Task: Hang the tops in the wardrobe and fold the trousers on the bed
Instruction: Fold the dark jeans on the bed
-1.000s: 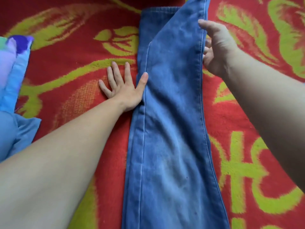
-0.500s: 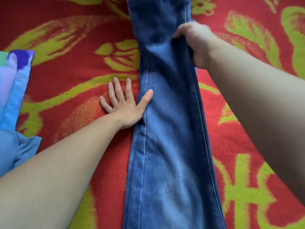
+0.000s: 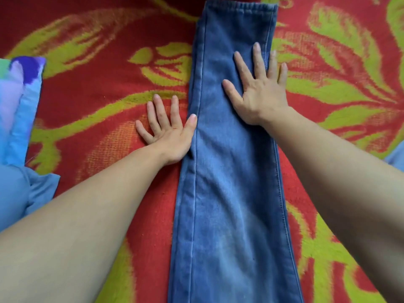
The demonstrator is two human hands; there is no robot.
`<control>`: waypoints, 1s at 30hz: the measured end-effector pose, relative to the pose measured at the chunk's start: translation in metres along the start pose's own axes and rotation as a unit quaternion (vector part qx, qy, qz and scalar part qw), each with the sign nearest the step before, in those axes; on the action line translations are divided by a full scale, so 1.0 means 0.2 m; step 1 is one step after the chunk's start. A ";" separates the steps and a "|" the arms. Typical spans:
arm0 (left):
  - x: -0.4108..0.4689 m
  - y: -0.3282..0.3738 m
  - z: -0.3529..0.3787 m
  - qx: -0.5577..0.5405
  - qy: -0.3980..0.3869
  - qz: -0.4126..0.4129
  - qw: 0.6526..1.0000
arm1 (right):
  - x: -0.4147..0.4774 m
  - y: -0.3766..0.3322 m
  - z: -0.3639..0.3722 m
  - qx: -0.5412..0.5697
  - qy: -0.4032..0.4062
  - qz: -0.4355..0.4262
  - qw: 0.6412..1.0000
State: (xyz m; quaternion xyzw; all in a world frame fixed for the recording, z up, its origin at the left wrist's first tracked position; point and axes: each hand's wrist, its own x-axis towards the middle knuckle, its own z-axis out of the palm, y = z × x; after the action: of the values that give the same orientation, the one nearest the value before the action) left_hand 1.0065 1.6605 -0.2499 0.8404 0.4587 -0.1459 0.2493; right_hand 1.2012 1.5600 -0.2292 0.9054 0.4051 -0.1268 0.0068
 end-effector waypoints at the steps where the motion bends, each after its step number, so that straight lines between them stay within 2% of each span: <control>1: 0.00 0.00 0.00 0.003 0.004 0.002 1.000 | 0.01 -0.01 0.01 -0.004 0.014 0.003 1.000; 7: 0.02 -0.01 0.02 0.013 0.023 0.014 1.000 | -0.16 -0.11 0.06 -0.023 0.083 0.036 0.996; 10: 0.03 -0.03 0.02 0.014 0.032 0.018 0.999 | -0.38 -0.12 0.13 0.030 0.069 0.026 0.997; 14: -0.03 -0.01 0.00 -0.015 0.061 0.029 0.998 | -0.64 -0.08 0.21 0.039 0.059 0.036 0.997; 17: -0.16 -0.04 0.00 -0.064 0.108 0.086 0.988 | -0.78 -0.05 0.25 0.031 0.059 0.027 0.997; 21: -0.30 -0.21 0.06 0.064 0.117 0.214 0.968 | -0.84 0.00 0.29 0.033 0.058 0.018 0.998; 27: -0.26 -0.19 0.06 0.158 0.142 0.244 0.946 | -0.84 -0.01 0.28 0.057 0.044 0.018 0.997; 30: -0.20 -0.20 0.06 0.198 0.171 0.265 0.928 | -0.81 -0.01 0.25 0.069 0.085 0.035 0.993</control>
State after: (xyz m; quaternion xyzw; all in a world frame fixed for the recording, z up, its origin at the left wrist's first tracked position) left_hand 0.9512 1.6431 -0.2525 0.9757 0.2172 -0.0167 0.0256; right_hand 1.0846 1.4364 -0.2387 0.9250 0.3623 -0.0768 -0.0852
